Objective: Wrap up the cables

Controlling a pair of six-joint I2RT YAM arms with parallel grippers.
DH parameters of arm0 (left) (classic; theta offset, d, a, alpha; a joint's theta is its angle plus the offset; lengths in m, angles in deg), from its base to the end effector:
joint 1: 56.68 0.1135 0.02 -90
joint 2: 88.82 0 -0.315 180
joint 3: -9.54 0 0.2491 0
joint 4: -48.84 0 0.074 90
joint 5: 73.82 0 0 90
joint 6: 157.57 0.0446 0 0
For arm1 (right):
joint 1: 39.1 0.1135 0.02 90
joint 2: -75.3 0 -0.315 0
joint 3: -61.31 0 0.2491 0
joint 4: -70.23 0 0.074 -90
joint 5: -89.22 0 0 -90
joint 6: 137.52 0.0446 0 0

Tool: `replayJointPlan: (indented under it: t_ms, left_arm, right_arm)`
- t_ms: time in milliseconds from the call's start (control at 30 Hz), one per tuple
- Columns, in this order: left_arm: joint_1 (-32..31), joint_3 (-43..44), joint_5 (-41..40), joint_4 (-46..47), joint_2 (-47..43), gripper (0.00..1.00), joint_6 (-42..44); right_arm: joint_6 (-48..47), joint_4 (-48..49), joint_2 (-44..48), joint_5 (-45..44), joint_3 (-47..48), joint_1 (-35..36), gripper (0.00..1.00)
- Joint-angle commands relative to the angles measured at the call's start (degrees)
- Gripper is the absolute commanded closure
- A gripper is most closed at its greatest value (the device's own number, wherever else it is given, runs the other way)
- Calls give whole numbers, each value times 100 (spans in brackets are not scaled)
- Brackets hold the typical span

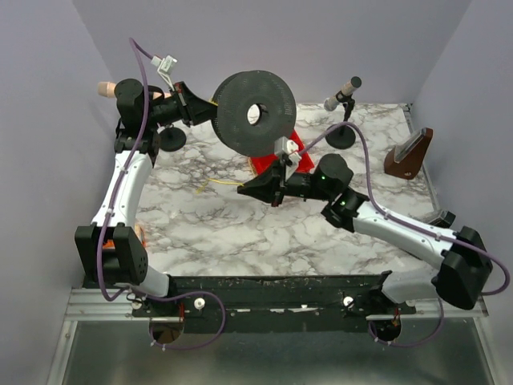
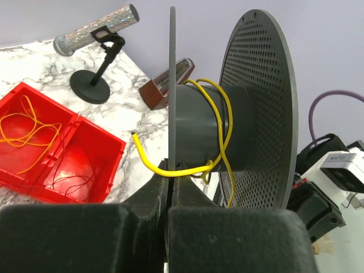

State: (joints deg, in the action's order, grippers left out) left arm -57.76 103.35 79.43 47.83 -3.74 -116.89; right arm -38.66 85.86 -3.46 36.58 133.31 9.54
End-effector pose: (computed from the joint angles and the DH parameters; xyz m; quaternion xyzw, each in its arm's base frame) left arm 0.3316 -0.0461 0.4778 0.1315 0.6727 -0.5852 0.4334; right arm 0.1872 0.2536 0.4100 -0.4384 0.4965 0.5288 0.5308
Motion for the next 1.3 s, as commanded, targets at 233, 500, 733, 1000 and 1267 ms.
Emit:
replayJointPlan:
  t_ms: [233,500,733,1000,1267]
  left_arm:
    - [258,-16,162,-878,-413,100,835]
    - [266,37,179,-1950,-580,100,1792]
    - [266,-60,443,-2866,-773,100,2681]
    - [-163,186,593,-5139,-818,100,5112]
    - [-612,64,339,-6532,-896,100,6602]
  right_arm:
    - [1785,2298,1056,-809,-2553,-1268,99]
    - [2812,3766,942,-1020,-3292,-2112,99]
    - [3674,4295,450,-872,-3126,-3044,99]
    - [3122,3400,-147,-669,-1774,-3150,99]
    - [3077,2617,-728,-160,-25,-3142,99]
